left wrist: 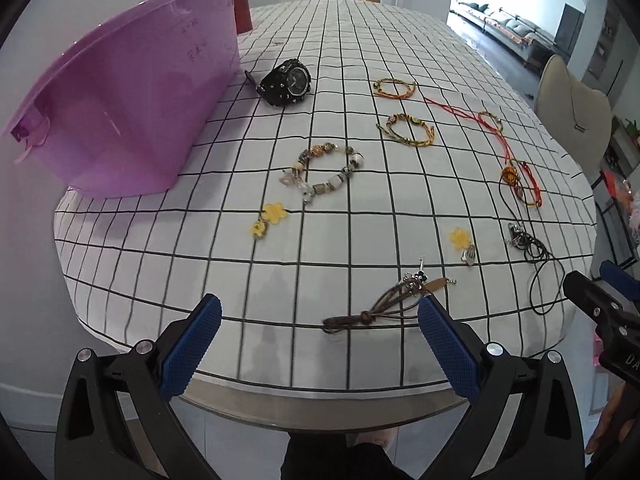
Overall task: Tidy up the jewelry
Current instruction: 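Close left tool on brown leather cord necklace while right tool grasps black cord necklace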
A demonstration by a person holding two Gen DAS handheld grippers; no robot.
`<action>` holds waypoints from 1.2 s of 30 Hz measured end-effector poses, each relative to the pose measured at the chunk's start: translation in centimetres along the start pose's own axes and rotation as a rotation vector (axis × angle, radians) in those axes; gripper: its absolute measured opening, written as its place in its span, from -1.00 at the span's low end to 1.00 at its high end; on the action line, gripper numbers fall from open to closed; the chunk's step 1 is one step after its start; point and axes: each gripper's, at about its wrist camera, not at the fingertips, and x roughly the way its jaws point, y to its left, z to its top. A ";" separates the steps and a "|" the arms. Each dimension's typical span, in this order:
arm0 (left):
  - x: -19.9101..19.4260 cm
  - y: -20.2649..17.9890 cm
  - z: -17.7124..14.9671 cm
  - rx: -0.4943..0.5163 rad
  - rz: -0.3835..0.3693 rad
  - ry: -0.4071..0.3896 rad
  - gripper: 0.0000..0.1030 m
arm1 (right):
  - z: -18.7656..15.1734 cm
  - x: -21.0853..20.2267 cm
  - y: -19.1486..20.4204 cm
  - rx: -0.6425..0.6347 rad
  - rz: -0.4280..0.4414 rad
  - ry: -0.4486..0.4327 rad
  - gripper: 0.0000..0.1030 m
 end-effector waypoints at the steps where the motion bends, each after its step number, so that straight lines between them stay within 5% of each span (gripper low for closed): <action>1: 0.2 -0.3 -0.3 0.000 0.008 -0.009 0.88 | -0.2 0.5 -0.2 -0.007 0.011 -0.002 0.82; 17: 3.5 -1.9 -2.3 0.013 0.026 -0.094 0.88 | -0.9 5.0 -0.8 -0.085 -0.027 -0.059 0.82; 36: 4.3 -2.2 -3.4 0.022 -0.051 -0.143 0.68 | -1.2 6.2 -0.2 -0.123 -0.045 -0.079 0.79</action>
